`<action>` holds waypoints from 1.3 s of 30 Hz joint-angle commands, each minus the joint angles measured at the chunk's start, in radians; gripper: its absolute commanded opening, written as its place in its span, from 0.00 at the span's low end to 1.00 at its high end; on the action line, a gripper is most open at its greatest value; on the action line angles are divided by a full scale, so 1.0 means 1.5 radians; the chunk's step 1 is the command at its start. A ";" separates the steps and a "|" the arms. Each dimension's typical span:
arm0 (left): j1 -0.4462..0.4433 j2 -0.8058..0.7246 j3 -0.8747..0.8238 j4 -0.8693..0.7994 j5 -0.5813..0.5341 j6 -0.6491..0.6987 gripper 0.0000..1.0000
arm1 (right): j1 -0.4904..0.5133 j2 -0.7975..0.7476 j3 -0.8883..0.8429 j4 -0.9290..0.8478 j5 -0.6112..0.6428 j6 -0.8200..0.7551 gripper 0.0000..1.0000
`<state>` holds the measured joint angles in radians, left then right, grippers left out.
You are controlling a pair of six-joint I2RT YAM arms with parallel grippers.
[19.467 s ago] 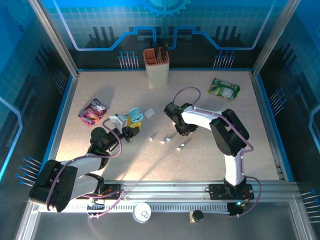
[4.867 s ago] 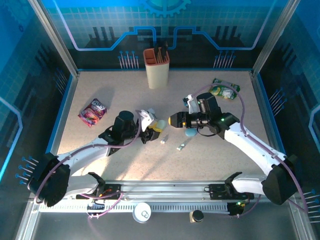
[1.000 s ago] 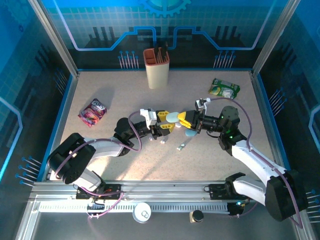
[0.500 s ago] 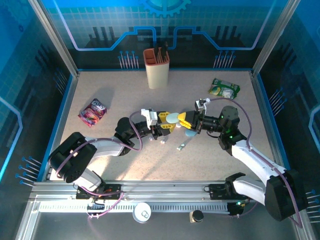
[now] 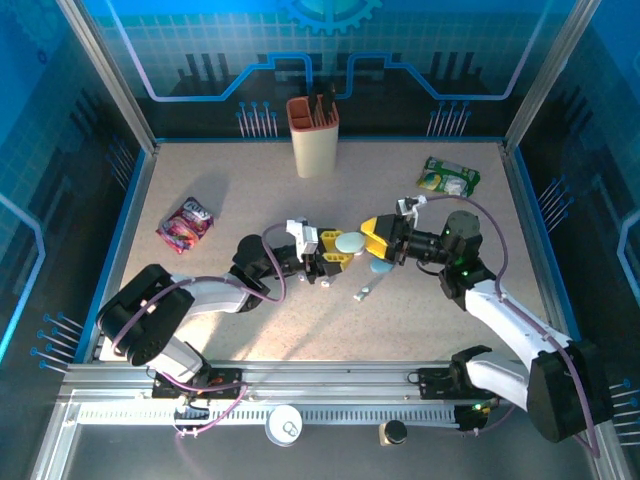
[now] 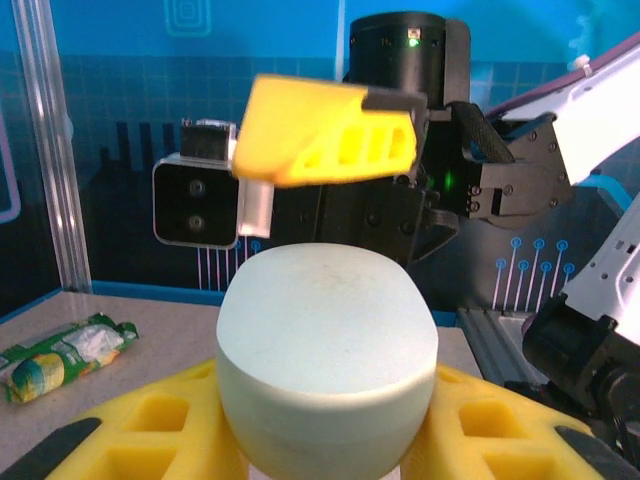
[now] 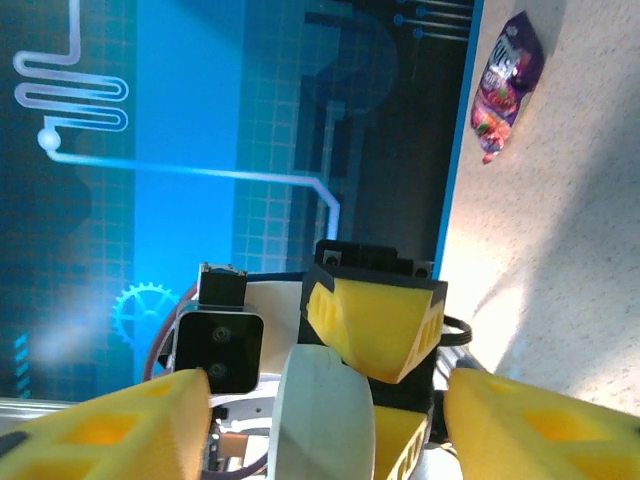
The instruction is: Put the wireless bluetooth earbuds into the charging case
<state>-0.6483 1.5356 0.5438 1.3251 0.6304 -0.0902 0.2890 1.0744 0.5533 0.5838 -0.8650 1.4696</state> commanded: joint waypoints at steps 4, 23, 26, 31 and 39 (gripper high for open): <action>-0.003 -0.048 -0.024 -0.083 0.026 0.053 0.37 | -0.045 -0.049 0.001 -0.094 -0.002 -0.196 0.73; -0.003 -0.115 -0.039 -0.225 0.078 0.065 0.37 | 0.201 -0.132 0.153 -0.585 0.333 -0.949 0.86; -0.003 -0.116 -0.039 -0.228 0.081 0.067 0.37 | 0.226 -0.116 0.161 -0.593 0.365 -0.974 0.87; -0.003 -0.118 -0.038 -0.228 0.087 0.067 0.37 | 0.228 -0.113 0.158 -0.571 0.385 -0.973 0.87; -0.003 -0.117 -0.052 -0.214 0.092 0.084 0.38 | 0.216 -0.130 0.156 -0.551 0.410 -0.930 0.86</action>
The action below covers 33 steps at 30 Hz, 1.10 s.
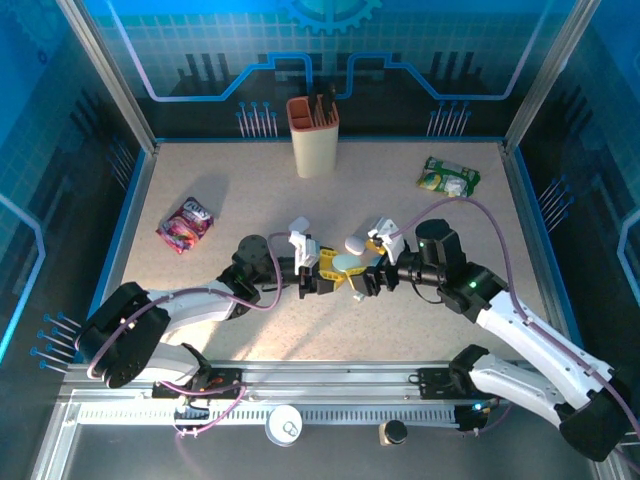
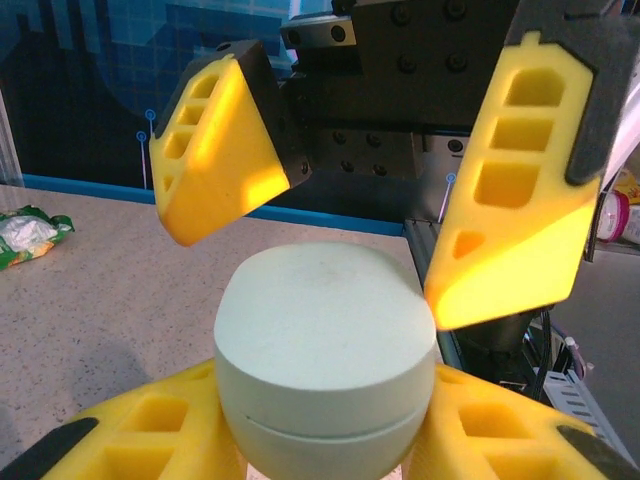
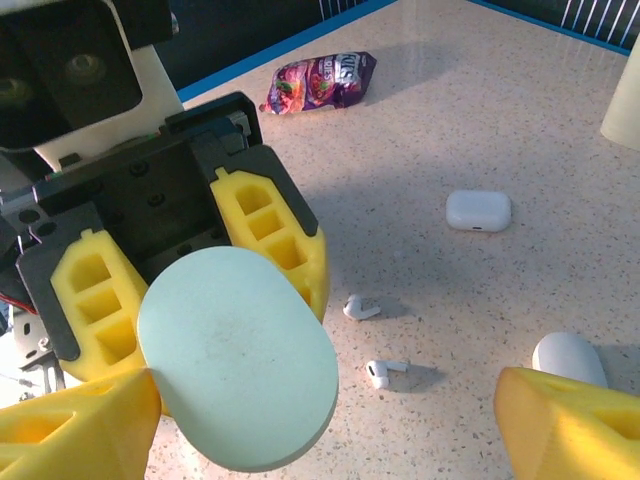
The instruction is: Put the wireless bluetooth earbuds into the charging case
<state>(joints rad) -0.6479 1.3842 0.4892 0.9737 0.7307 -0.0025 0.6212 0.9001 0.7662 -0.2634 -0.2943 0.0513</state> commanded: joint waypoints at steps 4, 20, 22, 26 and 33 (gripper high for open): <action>-0.004 -0.015 -0.021 0.036 0.033 0.023 0.38 | -0.019 -0.008 0.014 0.021 0.029 0.054 0.85; -0.004 -0.016 -0.032 0.055 0.051 0.023 0.38 | -0.046 0.017 0.025 0.038 -0.001 0.093 0.85; -0.004 -0.015 -0.031 0.056 0.048 0.019 0.38 | -0.047 0.013 0.022 0.047 -0.022 0.093 0.85; -0.003 -0.009 -0.031 0.060 0.044 0.015 0.38 | -0.048 -0.003 0.011 0.066 -0.085 0.088 0.85; 0.005 -0.002 -0.039 0.083 0.023 0.004 0.38 | -0.055 -0.066 -0.034 0.098 -0.072 0.119 0.86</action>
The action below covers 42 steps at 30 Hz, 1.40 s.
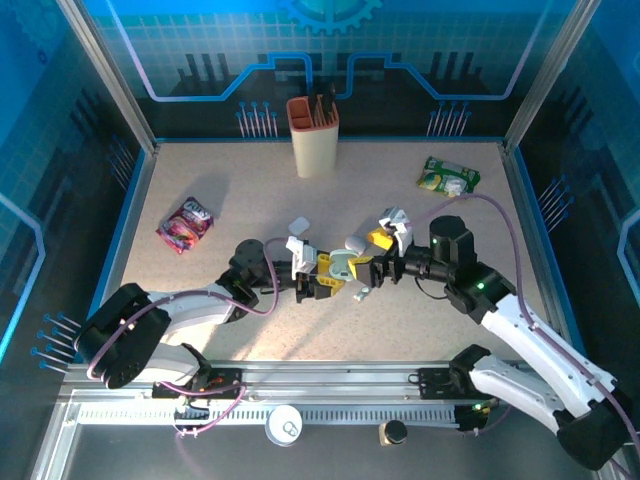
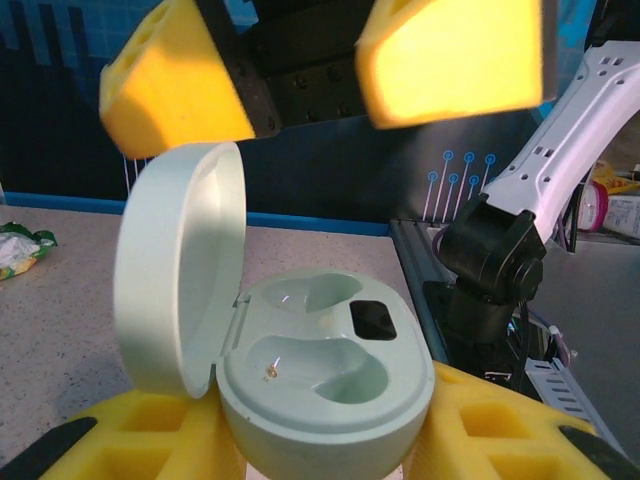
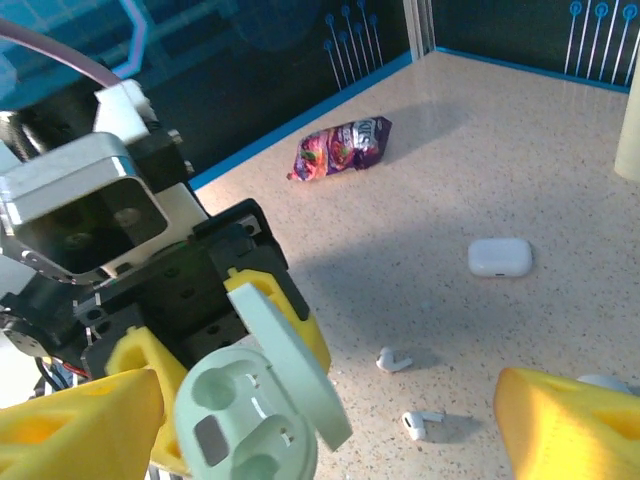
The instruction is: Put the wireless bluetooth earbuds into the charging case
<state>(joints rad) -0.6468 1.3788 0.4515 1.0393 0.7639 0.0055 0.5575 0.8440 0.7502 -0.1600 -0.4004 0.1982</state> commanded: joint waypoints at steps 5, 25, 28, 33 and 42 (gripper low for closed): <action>0.032 0.009 -0.029 0.088 0.004 -0.031 0.38 | -0.052 -0.087 -0.080 0.026 0.084 0.114 0.85; 0.067 -0.017 -0.041 0.075 0.003 -0.031 0.38 | 0.046 0.069 -0.269 0.105 0.243 0.675 0.50; 0.067 -0.023 -0.039 0.061 0.004 -0.024 0.39 | 0.069 0.109 -0.286 0.153 0.250 0.718 0.47; 0.066 -0.027 -0.038 0.045 0.007 -0.020 0.39 | 0.087 0.175 -0.270 0.172 0.250 0.736 0.46; 0.066 -0.030 -0.039 0.035 0.009 -0.019 0.39 | 0.096 0.247 -0.234 0.178 0.244 0.733 0.41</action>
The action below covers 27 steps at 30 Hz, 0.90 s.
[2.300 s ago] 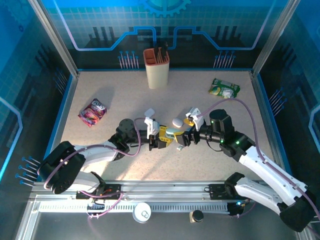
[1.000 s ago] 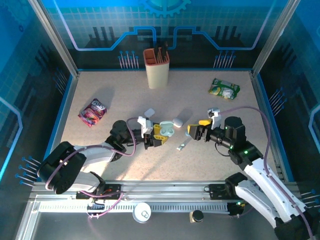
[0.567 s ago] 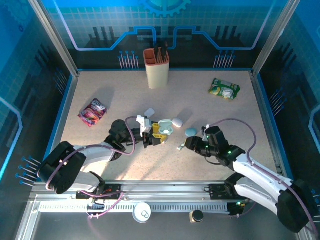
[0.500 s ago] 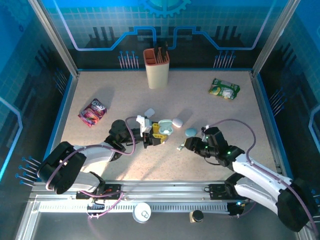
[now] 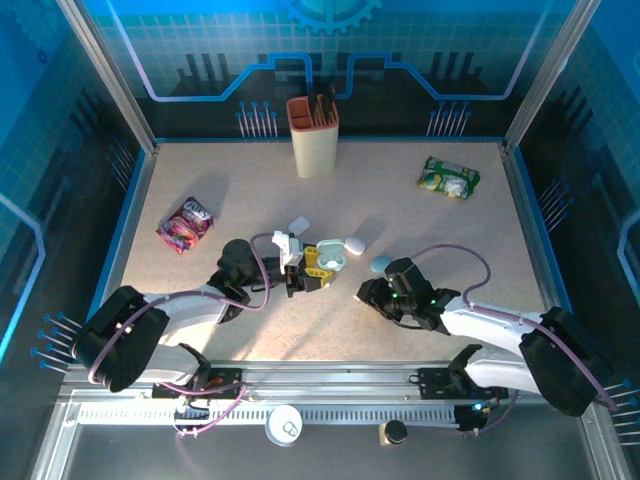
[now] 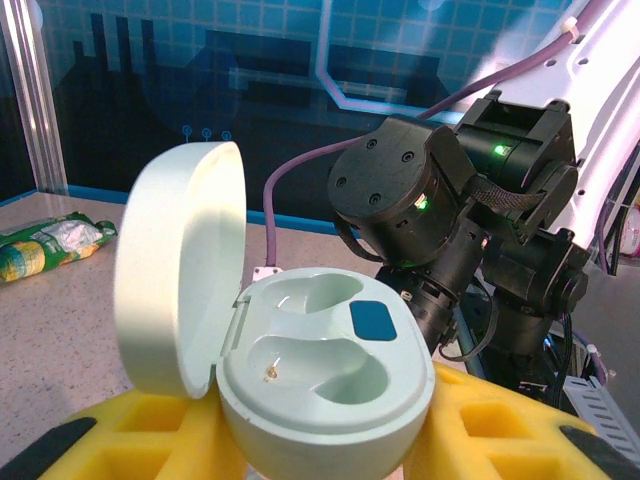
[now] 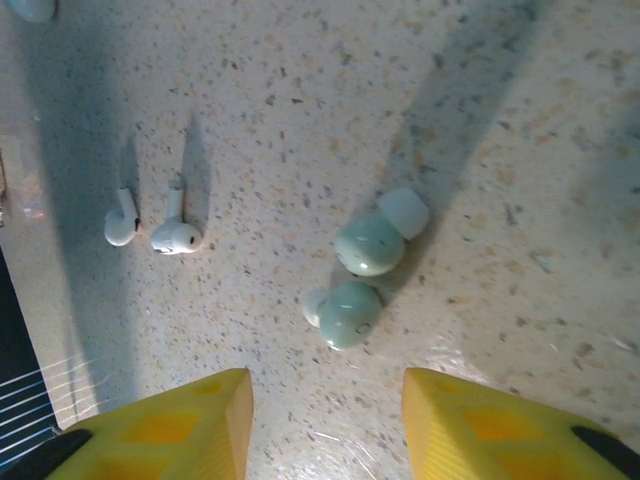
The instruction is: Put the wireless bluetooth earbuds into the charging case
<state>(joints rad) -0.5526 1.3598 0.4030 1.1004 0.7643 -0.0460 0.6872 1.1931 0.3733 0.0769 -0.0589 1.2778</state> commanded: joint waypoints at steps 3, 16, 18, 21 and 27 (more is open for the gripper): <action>0.004 -0.020 -0.007 -0.011 0.010 0.016 0.39 | 0.009 0.032 0.019 0.031 0.009 0.016 0.40; 0.004 -0.021 -0.010 -0.014 0.008 0.019 0.39 | 0.013 0.094 0.025 0.082 -0.014 0.025 0.36; 0.004 -0.021 -0.011 -0.014 0.008 0.019 0.39 | 0.013 0.099 0.025 0.085 -0.013 0.026 0.35; 0.003 -0.021 -0.012 -0.013 0.009 0.017 0.39 | 0.013 0.106 0.024 0.094 -0.012 0.027 0.35; 0.003 -0.016 -0.010 -0.010 0.015 0.014 0.39 | 0.010 0.111 0.027 0.101 -0.005 0.021 0.34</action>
<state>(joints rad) -0.5526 1.3487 0.4030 1.0771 0.7647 -0.0433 0.6937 1.3472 0.3882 0.2047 -0.0822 1.3090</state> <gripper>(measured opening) 0.392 0.345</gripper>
